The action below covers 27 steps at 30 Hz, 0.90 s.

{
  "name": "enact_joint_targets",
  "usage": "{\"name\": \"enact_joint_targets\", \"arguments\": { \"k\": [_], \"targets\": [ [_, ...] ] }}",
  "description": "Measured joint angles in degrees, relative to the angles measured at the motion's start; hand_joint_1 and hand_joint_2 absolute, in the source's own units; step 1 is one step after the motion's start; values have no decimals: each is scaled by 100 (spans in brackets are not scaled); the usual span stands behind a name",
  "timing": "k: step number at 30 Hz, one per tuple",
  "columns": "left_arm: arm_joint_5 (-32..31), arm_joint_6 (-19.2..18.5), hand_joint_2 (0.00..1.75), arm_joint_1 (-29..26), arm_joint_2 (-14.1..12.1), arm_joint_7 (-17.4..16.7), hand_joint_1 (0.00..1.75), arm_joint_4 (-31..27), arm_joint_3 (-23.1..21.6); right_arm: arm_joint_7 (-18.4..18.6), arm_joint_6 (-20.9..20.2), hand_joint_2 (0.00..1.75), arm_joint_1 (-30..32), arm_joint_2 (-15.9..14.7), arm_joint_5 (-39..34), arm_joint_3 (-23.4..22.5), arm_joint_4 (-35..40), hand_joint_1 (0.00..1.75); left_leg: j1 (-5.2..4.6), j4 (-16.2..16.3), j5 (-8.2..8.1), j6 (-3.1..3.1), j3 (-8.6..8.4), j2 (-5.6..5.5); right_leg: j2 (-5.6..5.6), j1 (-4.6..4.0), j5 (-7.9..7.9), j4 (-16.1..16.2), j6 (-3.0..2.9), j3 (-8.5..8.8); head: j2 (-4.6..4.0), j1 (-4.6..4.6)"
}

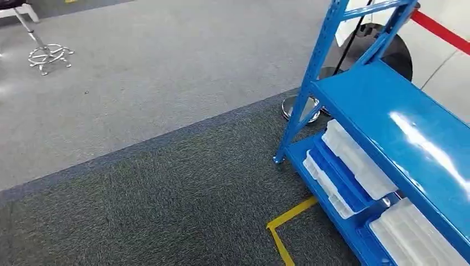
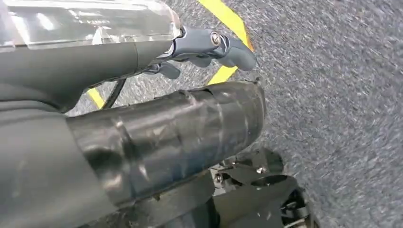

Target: Take the parts from the cabinet and place them on the table.

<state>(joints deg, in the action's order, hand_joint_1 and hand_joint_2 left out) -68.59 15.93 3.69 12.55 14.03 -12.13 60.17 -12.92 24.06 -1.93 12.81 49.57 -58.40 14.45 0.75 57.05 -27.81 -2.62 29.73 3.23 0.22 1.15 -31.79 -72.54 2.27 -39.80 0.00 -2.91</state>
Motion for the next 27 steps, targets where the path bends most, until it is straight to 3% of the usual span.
{"name": "enact_joint_targets", "arguments": {
  "k": [2,3,4,7,8,9,10,11,13,14,15,16,17,18,19,21,22,23,24,25,27],
  "targets": [
    [2,0,0,8,0,2,0,2,0,0,0,0,9,-7,0,0,0,0,3,23,-39,44,-34,107,-155,16,456,939,-5,525,0,-2],
    [7,0,0,6,0,2,0,0,0,0,0,0,0,-9,2,0,0,0,-8,43,-69,88,-50,160,-436,-4,467,1357,-30,722,0,-2],
    [9,0,0,7,-2,2,0,0,2,-2,-4,0,-18,-9,9,0,0,0,-54,76,-106,137,-26,206,-407,-55,472,1372,-85,721,0,6],
    [9,0,0,43,-11,7,0,0,4,-4,-4,0,-3,-7,26,0,-2,0,-43,32,-113,214,-115,338,-240,-92,458,1345,-176,686,0,2],
    [11,0,0,57,-11,9,0,0,4,-4,-4,0,1,-7,28,0,-2,0,-39,37,-130,251,-135,377,-179,-52,481,1379,-225,691,0,4],
    [9,0,0,60,-11,11,0,0,4,-4,-4,0,1,-7,31,0,-2,0,-26,61,-185,305,-117,228,-140,-29,503,1403,-259,711,-2,4],
    [9,0,0,59,-13,20,0,0,4,-4,-4,0,-1,-7,33,0,-2,0,-3,303,-395,312,-27,-7,-90,-24,509,1403,-281,701,-2,7],
    [15,-2,0,54,-13,20,0,0,7,-4,-4,0,-10,-7,35,-2,-2,0,-1,752,-654,314,183,-134,-42,-27,517,1400,-297,686,0,9],
    [20,-2,0,32,-17,22,0,0,15,-4,-4,0,-17,-7,44,-2,-2,0,-4,1659,-990,312,626,-243,84,-53,525,1393,-321,668,0,9],
    [24,-2,0,13,-20,22,0,0,22,-4,-4,0,-13,-7,48,-2,-4,0,-5,1816,-935,301,717,-264,171,-65,524,1390,-323,674,0,9],
    [24,-2,0,-1,-20,22,0,0,22,-4,-4,0,-8,-7,50,-2,-7,0,-5,1699,-784,280,681,-271,239,-71,524,1389,-323,683,0,9],
    [26,-2,0,-3,-22,22,0,0,24,-4,-4,0,-6,-7,57,-2,-9,0,-7,1322,-499,245,532,-289,331,-80,525,1387,-322,696,0,9],
    [31,-4,0,-1,-26,22,0,0,24,-4,-4,0,-7,-7,57,-2,-9,0,-16,806,-199,196,317,-387,416,-86,526,1387,-320,711,0,9],
    [31,-9,0,-3,-31,22,0,0,26,-2,-2,0,-9,-2,63,-2,-9,0,-20,345,17,136,131,-621,479,-85,527,1387,-318,715,0,7],
    [31,-9,0,-12,-50,22,0,0,35,2,-2,0,-18,17,66,-2,-20,0,-11,170,-37,86,75,-844,524,-117,526,1358,-288,693,0,0],
    [33,-15,0,3,-50,28,0,0,35,13,0,0,-16,13,81,-2,-22,0,-40,108,-51,111,60,-742,652,-55,554,1366,-216,642,0,2],
    [33,-15,0,15,-52,26,0,0,35,20,0,0,-1,18,83,-2,-22,0,-55,106,-50,103,57,-694,711,-36,569,1381,-169,637,0,9],
    [33,-15,0,13,-52,26,0,0,37,24,2,0,17,17,83,-2,-24,0,-20,26,-2,64,6,-615,786,-72,589,1398,-113,623,-2,4],
    [44,-17,0,16,-48,20,0,0,39,26,9,0,23,15,83,-2,-24,0,11,-30,48,34,-22,-504,550,-60,520,1305,-115,615,0,9],
    [42,-17,0,10,-48,20,0,0,42,31,9,0,19,15,83,-2,-24,0,11,-63,59,-2,-23,-457,274,-81,336,1097,-90,505,0,-31],
    [42,-24,0,-18,-48,20,0,0,44,37,9,0,6,13,87,-2,-24,0,-3,-53,54,-20,-9,-289,88,-65,-112,285,-53,107,0,-28]
  ]
}}
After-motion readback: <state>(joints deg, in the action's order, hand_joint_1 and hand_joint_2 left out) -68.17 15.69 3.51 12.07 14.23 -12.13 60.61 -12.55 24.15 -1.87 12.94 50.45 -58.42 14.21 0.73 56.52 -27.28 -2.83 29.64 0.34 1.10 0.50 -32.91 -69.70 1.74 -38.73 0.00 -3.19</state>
